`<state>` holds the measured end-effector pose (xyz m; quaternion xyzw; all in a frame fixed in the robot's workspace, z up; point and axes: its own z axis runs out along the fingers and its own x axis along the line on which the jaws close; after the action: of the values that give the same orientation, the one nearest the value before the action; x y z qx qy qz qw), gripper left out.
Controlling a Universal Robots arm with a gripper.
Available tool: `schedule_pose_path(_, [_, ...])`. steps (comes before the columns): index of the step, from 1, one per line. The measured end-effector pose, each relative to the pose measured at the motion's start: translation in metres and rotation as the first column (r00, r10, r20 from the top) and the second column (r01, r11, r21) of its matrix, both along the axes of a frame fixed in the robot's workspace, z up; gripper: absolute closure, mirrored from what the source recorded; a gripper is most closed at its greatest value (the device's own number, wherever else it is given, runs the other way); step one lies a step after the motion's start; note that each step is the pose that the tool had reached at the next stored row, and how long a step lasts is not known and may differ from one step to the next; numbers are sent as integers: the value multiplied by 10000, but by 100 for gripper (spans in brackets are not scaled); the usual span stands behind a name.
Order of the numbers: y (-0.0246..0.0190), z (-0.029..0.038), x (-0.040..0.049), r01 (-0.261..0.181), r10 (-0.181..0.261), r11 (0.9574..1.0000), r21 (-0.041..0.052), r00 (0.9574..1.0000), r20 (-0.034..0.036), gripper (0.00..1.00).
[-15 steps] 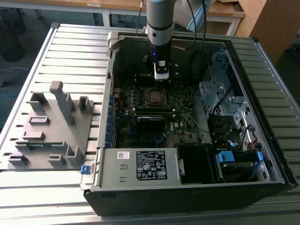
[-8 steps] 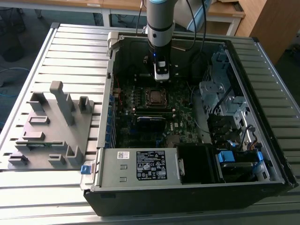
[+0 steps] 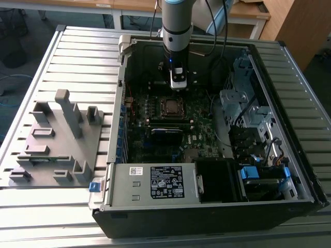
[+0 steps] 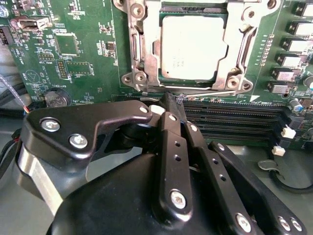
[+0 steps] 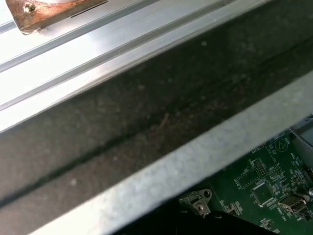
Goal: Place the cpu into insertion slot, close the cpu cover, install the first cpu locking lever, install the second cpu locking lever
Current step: 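Install the first cpu locking lever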
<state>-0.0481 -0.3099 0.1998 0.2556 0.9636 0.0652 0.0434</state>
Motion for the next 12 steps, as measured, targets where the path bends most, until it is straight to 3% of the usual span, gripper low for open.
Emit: schedule_pose_path(12, [-1, -13, 44, 5, -5, 9997, -227, 10000, -1, 90])
